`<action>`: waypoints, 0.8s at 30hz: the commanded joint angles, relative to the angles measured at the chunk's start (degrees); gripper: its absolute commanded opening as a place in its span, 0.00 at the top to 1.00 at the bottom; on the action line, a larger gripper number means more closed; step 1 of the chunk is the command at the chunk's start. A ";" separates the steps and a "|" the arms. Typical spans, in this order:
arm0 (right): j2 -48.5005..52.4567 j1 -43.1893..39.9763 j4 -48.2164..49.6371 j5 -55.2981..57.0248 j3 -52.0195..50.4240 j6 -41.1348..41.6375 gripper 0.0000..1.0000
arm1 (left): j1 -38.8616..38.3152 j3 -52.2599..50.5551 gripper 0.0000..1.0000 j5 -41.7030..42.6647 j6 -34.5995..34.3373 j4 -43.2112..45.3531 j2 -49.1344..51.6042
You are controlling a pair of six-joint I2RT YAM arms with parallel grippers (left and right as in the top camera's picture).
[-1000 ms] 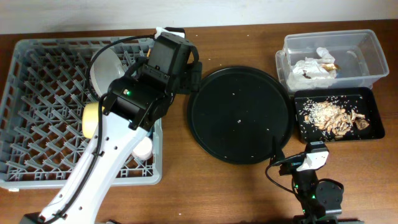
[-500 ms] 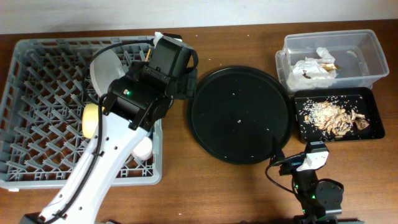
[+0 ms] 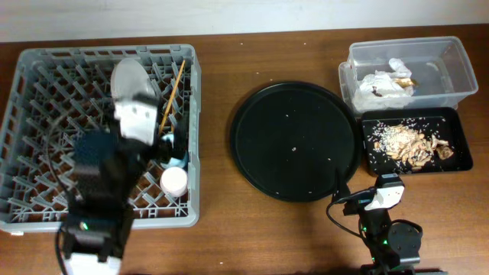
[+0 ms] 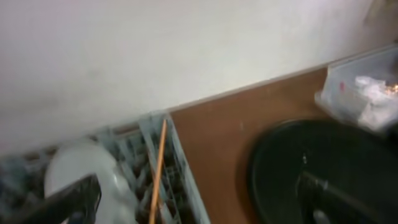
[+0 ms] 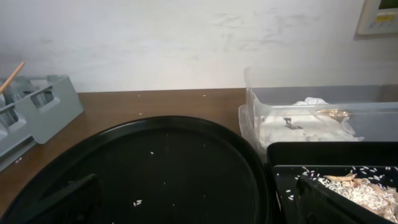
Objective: Sort waste into correct bins and load items into the dishwasher rack
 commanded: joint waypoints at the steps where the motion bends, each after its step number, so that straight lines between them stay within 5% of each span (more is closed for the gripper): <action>1: -0.44 0.46 -0.28 0.52 -0.37 0.20 0.02 | 3.30 -18.97 0.01 3.15 1.44 9.55 -15.69; 7: -0.44 0.46 -0.28 0.52 -0.37 0.20 0.02 | 6.58 -38.97 0.01 3.17 3.06 14.69 -37.38; 13: -0.44 0.46 -0.28 0.52 -0.37 0.20 0.02 | 6.84 -48.33 0.01 -0.46 6.12 14.12 -46.56; 24: -0.44 0.46 -0.28 0.52 -0.37 0.20 0.02 | 6.84 -48.26 0.01 -2.49 5.68 9.22 -50.31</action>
